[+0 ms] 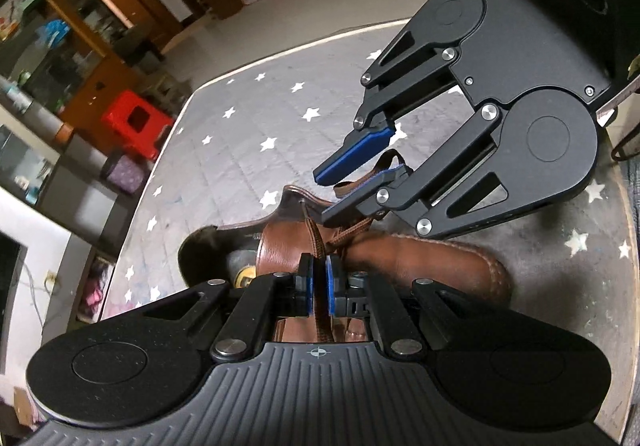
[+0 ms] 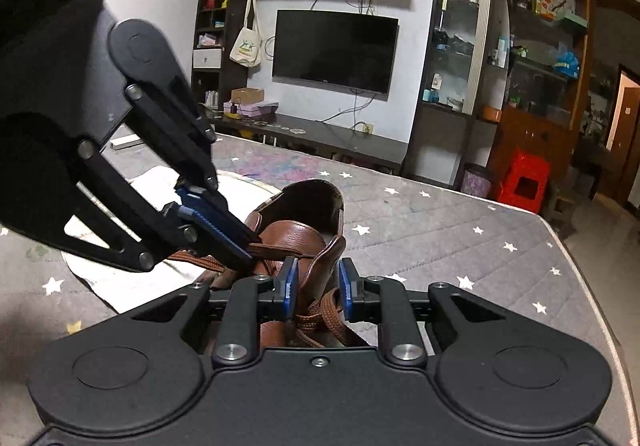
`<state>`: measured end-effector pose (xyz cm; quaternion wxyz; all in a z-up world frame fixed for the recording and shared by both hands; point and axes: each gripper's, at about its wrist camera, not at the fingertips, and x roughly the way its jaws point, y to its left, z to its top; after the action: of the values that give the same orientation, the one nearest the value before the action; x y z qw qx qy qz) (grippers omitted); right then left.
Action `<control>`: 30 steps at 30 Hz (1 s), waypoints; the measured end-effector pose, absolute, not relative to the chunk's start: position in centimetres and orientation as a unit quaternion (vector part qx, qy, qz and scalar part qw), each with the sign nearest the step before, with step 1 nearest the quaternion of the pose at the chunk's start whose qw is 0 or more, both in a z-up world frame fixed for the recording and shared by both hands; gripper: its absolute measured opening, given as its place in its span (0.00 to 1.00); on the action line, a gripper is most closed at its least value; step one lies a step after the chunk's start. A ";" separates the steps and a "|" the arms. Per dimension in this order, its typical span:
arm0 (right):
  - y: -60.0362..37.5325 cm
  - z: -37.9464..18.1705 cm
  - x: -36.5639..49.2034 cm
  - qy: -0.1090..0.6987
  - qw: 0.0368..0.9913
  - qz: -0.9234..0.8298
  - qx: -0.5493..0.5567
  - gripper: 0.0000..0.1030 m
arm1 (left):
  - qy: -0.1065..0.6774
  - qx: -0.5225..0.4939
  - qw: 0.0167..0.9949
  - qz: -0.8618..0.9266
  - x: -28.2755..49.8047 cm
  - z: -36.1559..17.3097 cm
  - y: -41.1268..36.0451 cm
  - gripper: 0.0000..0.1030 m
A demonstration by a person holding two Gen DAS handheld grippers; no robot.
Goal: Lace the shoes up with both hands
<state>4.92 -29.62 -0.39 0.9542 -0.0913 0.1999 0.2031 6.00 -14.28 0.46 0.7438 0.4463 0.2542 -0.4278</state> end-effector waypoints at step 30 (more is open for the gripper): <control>-28.7 -0.3 7.2 0.189 0.929 0.247 -0.200 0.22 | 0.230 0.433 0.753 -0.439 8.1 -0.8 -14.8 0.08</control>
<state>7.15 -28.70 -0.30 0.9292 -0.2000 0.1889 0.2468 8.12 -14.78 -0.79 0.7528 0.4331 0.2298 -0.4392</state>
